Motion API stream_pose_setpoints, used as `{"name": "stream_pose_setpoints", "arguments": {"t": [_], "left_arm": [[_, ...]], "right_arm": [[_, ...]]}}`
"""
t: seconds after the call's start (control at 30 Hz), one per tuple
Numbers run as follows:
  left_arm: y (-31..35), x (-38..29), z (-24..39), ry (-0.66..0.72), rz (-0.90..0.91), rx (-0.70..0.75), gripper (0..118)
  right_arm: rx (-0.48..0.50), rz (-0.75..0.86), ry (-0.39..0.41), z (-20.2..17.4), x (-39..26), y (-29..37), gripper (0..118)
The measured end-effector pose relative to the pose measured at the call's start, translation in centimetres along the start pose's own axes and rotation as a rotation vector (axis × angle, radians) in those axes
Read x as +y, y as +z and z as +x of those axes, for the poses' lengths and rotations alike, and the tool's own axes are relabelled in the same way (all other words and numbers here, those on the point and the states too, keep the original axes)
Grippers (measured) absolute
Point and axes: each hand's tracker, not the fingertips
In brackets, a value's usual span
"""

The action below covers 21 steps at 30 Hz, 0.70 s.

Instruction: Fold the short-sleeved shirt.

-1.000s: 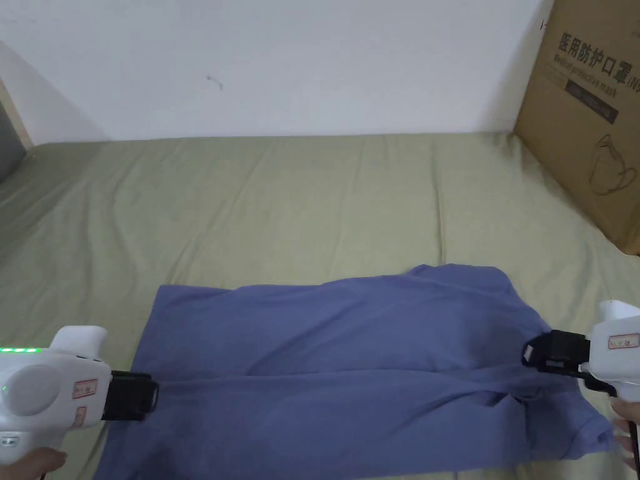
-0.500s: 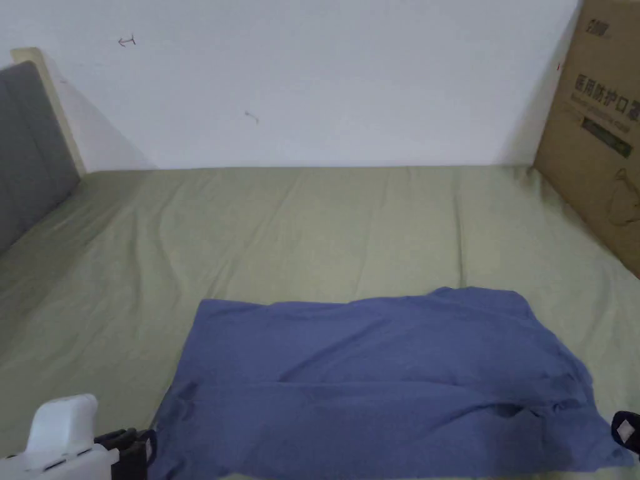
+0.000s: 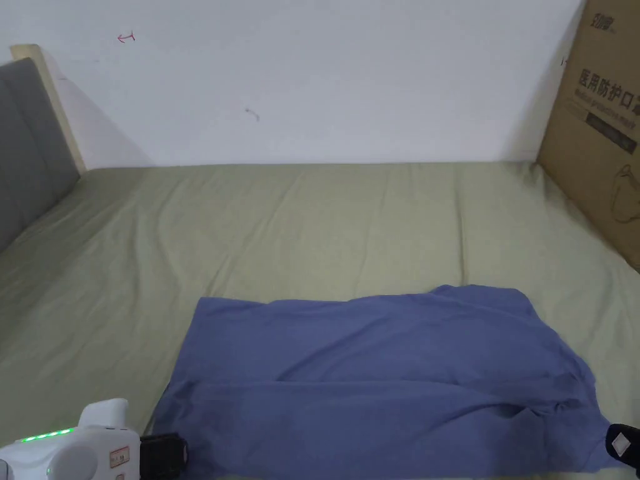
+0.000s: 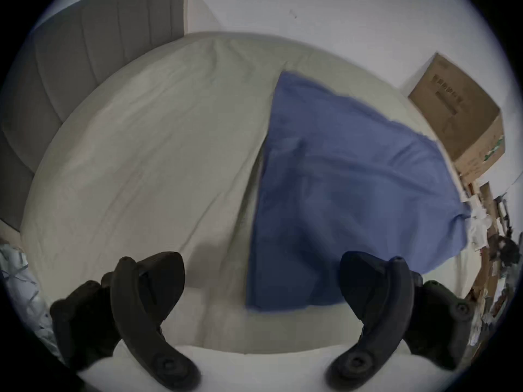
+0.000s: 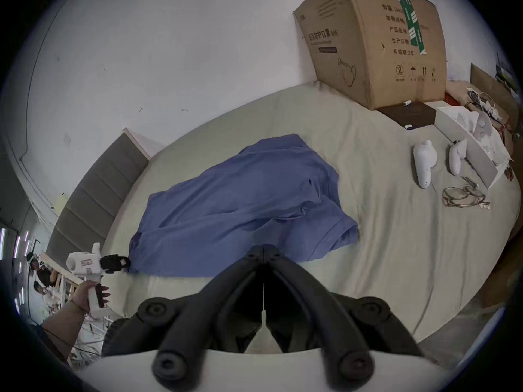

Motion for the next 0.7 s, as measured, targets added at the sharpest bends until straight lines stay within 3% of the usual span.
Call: {"name": "stream_pose_setpoints", "arguments": {"t": [0.1, 0.17, 0.23, 0.3, 0.37, 0.43, 0.47, 0.57, 0.63, 0.67, 0.7], "left_arm": [[1.3, -0.3, 1.4, -0.068, -0.014, 0.029, 110], [3.0, -0.1, 2.3, -0.121, 0.014, 0.022, 99], [3.1, 0.0, 2.4, -0.169, 0.051, 0.003, 57], [4.1, 0.3, 2.9, -0.168, 0.071, -0.055, 3], [4.3, 0.9, 2.7, -0.191, 0.082, -0.009, 3], [5.2, 1.5, 2.6, -0.185, 0.1, -0.032, 3], [6.1, 1.0, 3.1, -0.18, 0.108, -0.036, 3], [7.4, 1.2, 3.2, -0.138, 0.113, -0.07, 3], [7.0, 1.8, 2.3, -0.124, 0.118, -0.077, 3], [7.0, 1.9, 2.2, -0.121, 0.116, -0.078, 3], [7.0, 1.8, 2.3, -0.123, 0.116, -0.073, 3]], "right_arm": [[-0.014, -0.016, 0.005, 0.1, 0.1, -0.7, 0], [-0.047, -0.039, 0.042, 0.5, 0.5, -1.7, 0], [-0.095, -0.061, 0.099, 0.9, 1.0, -2.9, 0], [-0.096, -0.074, 0.104, 1.9, 1.6, -4.5, 0], [-0.127, -0.097, 0.098, 2.8, 2.2, -6.0, 5], [-0.168, -0.158, 0.094, 4.0, 3.1, -8.3, 83], [-0.183, -0.191, 0.082, 4.7, 3.3, -9.4, 112], [-0.222, -0.233, 0.007, 6.6, 3.7, -11.8, 117], [-0.285, -0.317, 0.009, 7.3, 3.9, -13.9, 114], [-0.293, -0.354, 0.024, 7.3, 3.9, -14.6, 104], [-0.295, -0.393, 0.065, 7.1, 3.7, -14.8, 78]]}}
